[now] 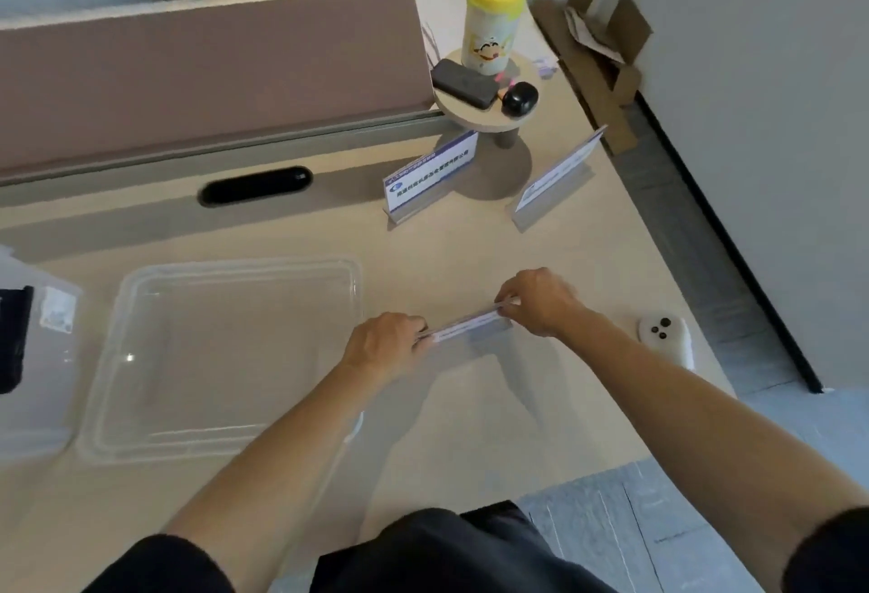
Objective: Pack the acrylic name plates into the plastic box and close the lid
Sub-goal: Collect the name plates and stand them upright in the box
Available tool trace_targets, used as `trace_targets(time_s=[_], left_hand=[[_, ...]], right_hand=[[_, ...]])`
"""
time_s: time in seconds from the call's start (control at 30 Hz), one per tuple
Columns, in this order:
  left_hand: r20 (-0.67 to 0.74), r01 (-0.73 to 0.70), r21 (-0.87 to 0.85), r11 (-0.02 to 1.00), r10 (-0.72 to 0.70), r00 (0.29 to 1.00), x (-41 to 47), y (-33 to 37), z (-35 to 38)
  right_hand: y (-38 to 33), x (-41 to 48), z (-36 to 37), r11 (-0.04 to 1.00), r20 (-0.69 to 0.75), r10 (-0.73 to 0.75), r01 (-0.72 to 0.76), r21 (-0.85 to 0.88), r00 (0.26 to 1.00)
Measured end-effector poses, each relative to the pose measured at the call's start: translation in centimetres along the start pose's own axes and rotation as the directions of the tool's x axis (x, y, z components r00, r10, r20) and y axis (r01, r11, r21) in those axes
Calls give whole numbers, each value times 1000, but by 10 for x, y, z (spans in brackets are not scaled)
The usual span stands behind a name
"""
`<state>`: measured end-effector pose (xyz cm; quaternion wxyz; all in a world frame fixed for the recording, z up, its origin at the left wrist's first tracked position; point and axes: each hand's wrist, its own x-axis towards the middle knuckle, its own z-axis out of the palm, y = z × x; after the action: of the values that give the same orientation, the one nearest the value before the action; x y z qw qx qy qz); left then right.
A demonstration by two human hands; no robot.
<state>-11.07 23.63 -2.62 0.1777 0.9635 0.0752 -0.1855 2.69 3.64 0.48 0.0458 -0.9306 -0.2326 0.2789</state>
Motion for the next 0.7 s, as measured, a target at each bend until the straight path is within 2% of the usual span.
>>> trace_targets(time_s=[0.03, 0.1, 0.17, 0.2, 0.3, 0.4, 0.57, 0.7], left_hand=[[15, 55, -54, 997, -54, 998, -6, 5, 4], [38, 134, -135, 982, -130, 991, -17, 12, 14], [47, 191, -202, 961, -185, 982, -28, 22, 24], [39, 214, -249, 945, -211, 977, -33, 27, 28], [-19, 252, -312, 916, -271, 962, -41, 40, 35], [-50, 311, -328, 892, -345, 937, -46, 50, 35], [-102, 383, -365, 849, -446, 889, -56, 61, 20], [-219, 347, -413, 842, -462, 859, -76, 64, -3]], right_hand=[[1, 8, -4, 998, -16, -44, 45, 42, 999], [3, 20, -7, 961, -60, -102, 114, 251, 993], [4, 26, -2, 857, -81, -82, 112, 502, 993], [4, 29, 2, 816, -58, -70, 90, 571, 996], [4, 33, 20, 771, 70, -134, 59, 634, 989], [1, 37, 26, 695, 93, -151, 39, 718, 984], [-18, 37, 9, 650, 7, -234, 151, 745, 972], [-55, 27, -8, 509, -87, -247, 205, 836, 965]])
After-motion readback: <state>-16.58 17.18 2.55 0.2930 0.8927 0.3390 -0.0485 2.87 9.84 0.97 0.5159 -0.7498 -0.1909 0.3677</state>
